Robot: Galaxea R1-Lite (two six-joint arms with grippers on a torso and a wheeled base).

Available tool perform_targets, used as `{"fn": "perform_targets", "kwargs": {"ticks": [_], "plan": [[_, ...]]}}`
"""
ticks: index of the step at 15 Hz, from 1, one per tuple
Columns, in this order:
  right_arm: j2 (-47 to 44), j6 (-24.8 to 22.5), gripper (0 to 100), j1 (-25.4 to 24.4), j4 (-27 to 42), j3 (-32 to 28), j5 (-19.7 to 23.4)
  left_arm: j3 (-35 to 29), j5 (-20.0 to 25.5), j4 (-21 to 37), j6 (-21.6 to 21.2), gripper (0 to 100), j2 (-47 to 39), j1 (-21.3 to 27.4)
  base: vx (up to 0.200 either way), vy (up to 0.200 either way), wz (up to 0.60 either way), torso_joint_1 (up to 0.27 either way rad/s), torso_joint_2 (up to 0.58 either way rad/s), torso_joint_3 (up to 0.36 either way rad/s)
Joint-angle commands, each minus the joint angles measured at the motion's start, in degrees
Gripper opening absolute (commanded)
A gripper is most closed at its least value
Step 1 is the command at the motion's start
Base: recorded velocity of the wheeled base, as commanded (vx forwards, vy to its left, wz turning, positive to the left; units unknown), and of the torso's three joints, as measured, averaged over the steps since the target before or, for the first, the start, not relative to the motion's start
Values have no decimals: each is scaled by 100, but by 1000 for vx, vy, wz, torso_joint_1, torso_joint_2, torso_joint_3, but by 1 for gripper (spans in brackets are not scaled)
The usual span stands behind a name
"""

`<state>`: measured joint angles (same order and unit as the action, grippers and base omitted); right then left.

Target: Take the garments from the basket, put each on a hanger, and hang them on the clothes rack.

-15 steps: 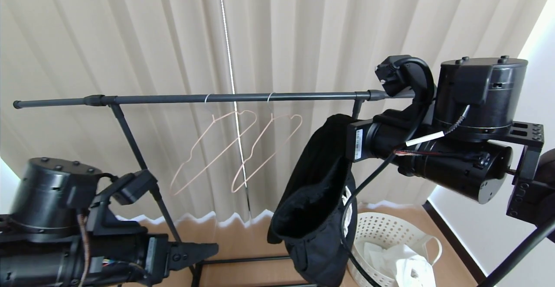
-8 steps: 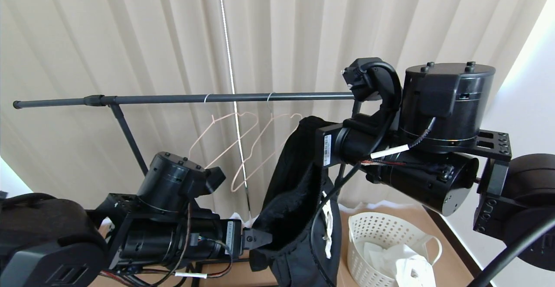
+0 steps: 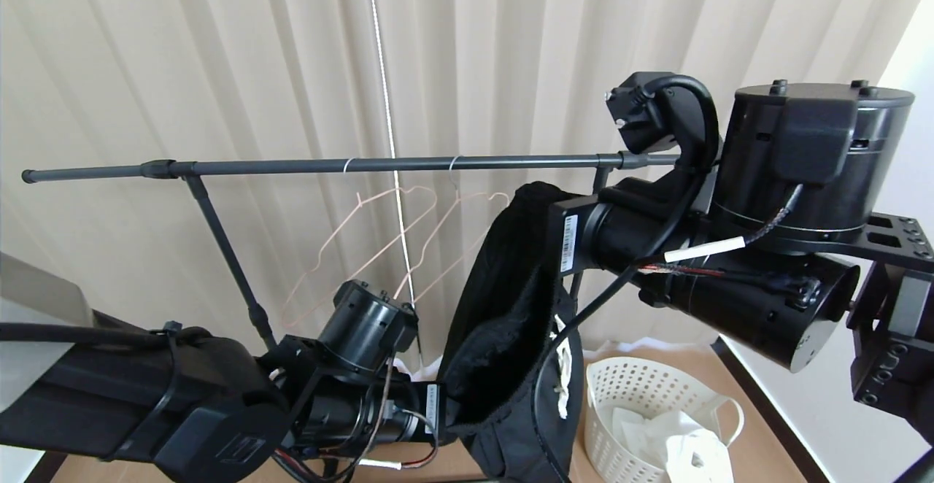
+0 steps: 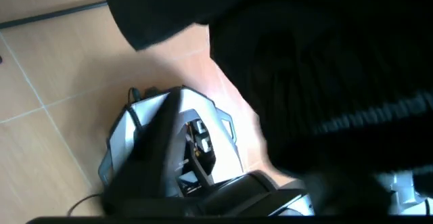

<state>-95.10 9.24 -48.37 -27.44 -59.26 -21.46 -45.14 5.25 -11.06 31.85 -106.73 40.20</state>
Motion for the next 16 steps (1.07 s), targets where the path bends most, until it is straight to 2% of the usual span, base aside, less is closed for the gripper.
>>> {"fn": "perform_targets", "kwargs": {"ticks": [1,3,4,5,6,7,9,11,12,13,15,16], "plan": [[114,-1,0,223,-33,107,-52,137,-218,16,-13,0,319,163,0,0,0,0,0,0],[132,-19,0,425,55,116,-210,128,-569,33,-56,0,574,154,0,0,0,0,0,0],[132,-54,0,636,336,160,-623,111,-877,33,-171,0,750,102,0,0,0,0,0,0],[150,-28,0,662,644,213,-843,84,-1018,33,-259,0,820,23,0,0,0,0,0,0],[176,-1,0,698,846,283,-931,-12,-1141,33,-452,0,891,-48,0,0,0,0,0,0],[158,60,0,794,1197,371,-957,-311,-1299,104,-891,0,996,-311,0,0,0,0,0,0],[114,183,0,856,2041,222,-957,-926,-1396,728,-1129,0,1119,-417,0,0,0,0,0,0],[158,429,0,838,2393,46,-957,-1647,-1624,1703,-1261,0,1128,-443,0,0,0,0,0,0],[202,447,0,838,2516,72,-957,-1823,-1861,2002,-1498,0,1128,-540,0,0,0,0,0,0],[273,456,0,847,2700,107,-957,-1814,-2046,2099,-1639,0,1137,-584,0,0,0,0,0,0],[343,456,0,891,2902,90,-957,-1612,-2160,2108,-1621,0,1154,-628,0,0,0,0,0,0],[308,456,0,1163,2894,64,-975,-1295,-2248,2081,-1621,0,1321,-681,0,0,0,0,0,0]]}}
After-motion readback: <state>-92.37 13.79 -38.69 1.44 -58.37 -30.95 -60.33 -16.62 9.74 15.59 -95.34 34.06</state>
